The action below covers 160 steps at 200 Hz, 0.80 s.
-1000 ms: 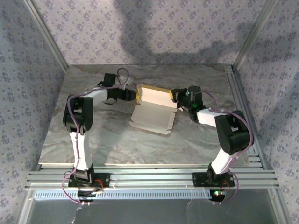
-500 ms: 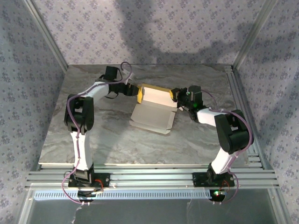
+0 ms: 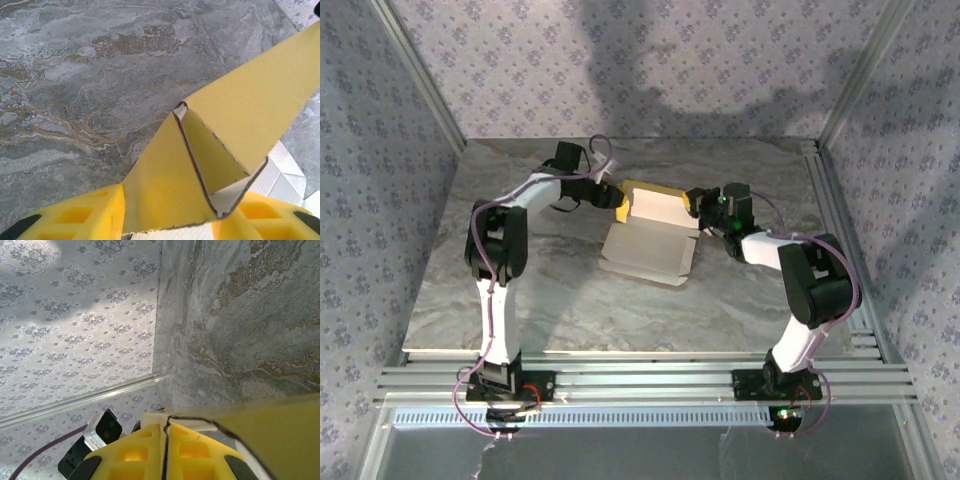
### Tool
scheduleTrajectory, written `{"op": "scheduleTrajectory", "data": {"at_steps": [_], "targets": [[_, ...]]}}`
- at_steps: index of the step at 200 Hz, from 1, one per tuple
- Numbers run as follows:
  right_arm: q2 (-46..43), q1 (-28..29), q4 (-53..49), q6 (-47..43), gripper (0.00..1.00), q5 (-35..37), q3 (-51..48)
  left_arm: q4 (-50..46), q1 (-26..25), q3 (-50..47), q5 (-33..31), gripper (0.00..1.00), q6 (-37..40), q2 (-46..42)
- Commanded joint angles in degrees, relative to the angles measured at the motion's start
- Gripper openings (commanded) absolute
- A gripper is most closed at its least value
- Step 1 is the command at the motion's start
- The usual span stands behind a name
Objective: Fold the paper box
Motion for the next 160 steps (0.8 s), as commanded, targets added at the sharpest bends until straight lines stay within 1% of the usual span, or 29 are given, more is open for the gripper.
{"op": "scheduleTrajectory", "data": {"at_steps": [1,32,77,133,143,160], "targets": [[1.13,0.32,-1.32,-1.26,0.0,-1.35,1.04,0.02,-1.1,0.15,-3.07,0.45,1.38,-0.09],[1.19,0.41,-1.19,-1.2,0.0,-1.37,1.06,2.66,-2.73,-2.22,-8.62,0.4,0.8,-1.56],[0.94,0.45,-1.05,-1.09,0.0,-1.43,1.01,7.16,-3.87,-4.96,-13.26,0.25,-2.21,-2.67],[0.93,0.41,-0.81,-0.97,0.0,-1.48,1.0,11.22,-6.64,-6.92,-20.65,0.15,-4.87,-3.07],[0.85,0.41,-0.95,-0.99,0.0,-1.52,1.03,11.58,-7.11,-6.96,-22.64,0.09,-5.55,-2.99],[0.74,0.28,-1.23,-1.02,0.0,-1.69,1.05,12.39,-7.86,-7.22,-25.51,0.03,-7.08,-2.9]]}}
